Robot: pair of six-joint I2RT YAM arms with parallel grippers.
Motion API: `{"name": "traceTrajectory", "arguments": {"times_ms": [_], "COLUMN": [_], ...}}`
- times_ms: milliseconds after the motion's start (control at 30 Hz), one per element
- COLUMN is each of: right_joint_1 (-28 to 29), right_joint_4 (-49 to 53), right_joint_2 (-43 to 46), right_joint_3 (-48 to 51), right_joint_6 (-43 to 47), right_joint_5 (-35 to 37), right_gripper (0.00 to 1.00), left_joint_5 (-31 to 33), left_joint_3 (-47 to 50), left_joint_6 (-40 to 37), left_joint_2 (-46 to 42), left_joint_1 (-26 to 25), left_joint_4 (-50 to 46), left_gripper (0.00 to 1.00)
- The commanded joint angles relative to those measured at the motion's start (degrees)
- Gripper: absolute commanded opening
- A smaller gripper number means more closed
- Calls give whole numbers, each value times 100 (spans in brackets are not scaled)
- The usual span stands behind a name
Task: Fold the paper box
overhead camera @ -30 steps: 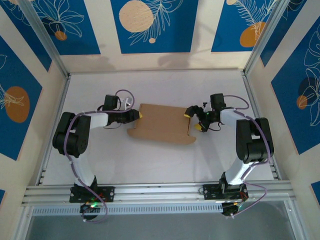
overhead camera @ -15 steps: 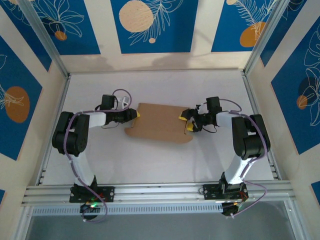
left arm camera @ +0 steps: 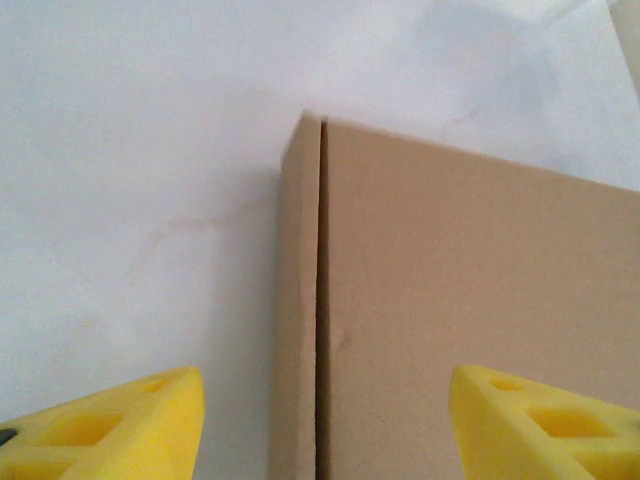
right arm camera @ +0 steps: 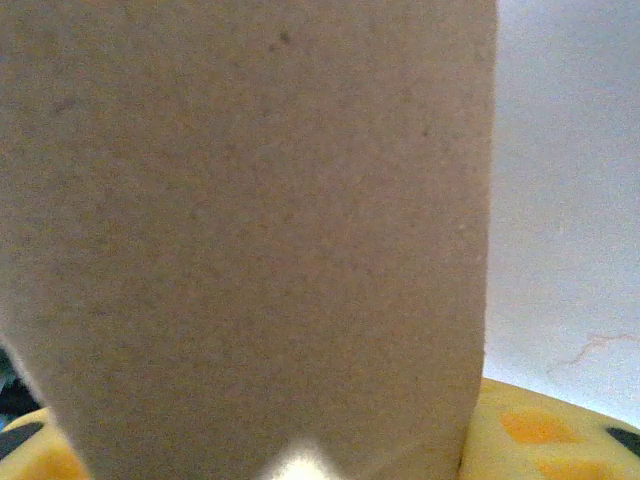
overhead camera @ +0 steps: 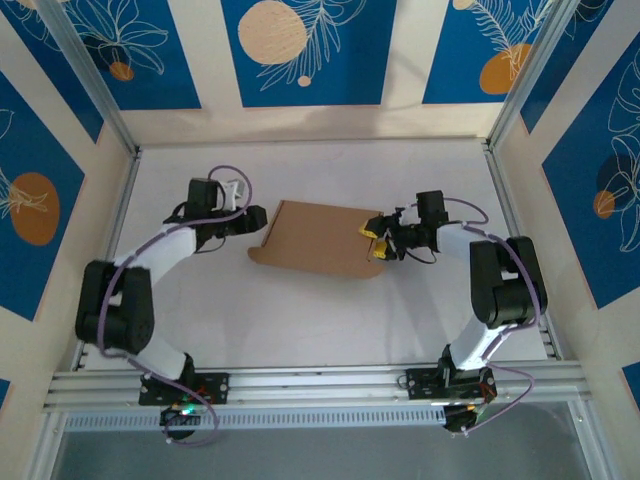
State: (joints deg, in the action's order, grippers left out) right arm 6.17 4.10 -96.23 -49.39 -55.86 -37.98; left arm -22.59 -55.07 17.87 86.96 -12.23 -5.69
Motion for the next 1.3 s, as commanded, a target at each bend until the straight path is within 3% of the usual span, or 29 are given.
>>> {"name": "traceTrajectory", "arguments": {"times_ms": [0, 133, 300, 533, 700, 967, 1100, 1267], "right_joint_1": [-53, -46, -46, -39, 23, 24, 32, 27], "right_joint_4": [149, -10, -133, -650, -896, -897, -837, -589], "right_joint_2": [149, 162, 149, 159, 217, 308, 348, 440], "right_joint_3": [-83, -46, -26, 143, 184, 166, 148, 86], "right_joint_6": [-242, -441, -624, -1148, -1440, -1559, -1569, -1465], "right_joint_5": [-323, -463, -562, -837, -975, -1037, -1058, -1045], "right_gripper": [39, 38, 38, 38, 38, 38, 39, 56], "left_joint_5": [1178, 1782, 2005, 3378, 4682, 5065, 5119, 5190], "left_joint_3": [-36, 617, 1435, 1914, 2132, 1990, 1909, 1653], "left_joint_6": [-1699, -3824, -5408, -6970, -8262, -8760, -8905, -8863], "left_joint_2": [-563, -1068, -1524, -1053, -277, 157, 166, -69], "left_joint_1": [-698, -1898, -2707, -3488, -3844, -3946, -3962, -3978], "left_joint_4": [-377, 189, 1131, 2471, 4461, 5026, 4843, 4102], "left_gripper": [67, 75, 95, 92, 87, 63, 58, 57]}}
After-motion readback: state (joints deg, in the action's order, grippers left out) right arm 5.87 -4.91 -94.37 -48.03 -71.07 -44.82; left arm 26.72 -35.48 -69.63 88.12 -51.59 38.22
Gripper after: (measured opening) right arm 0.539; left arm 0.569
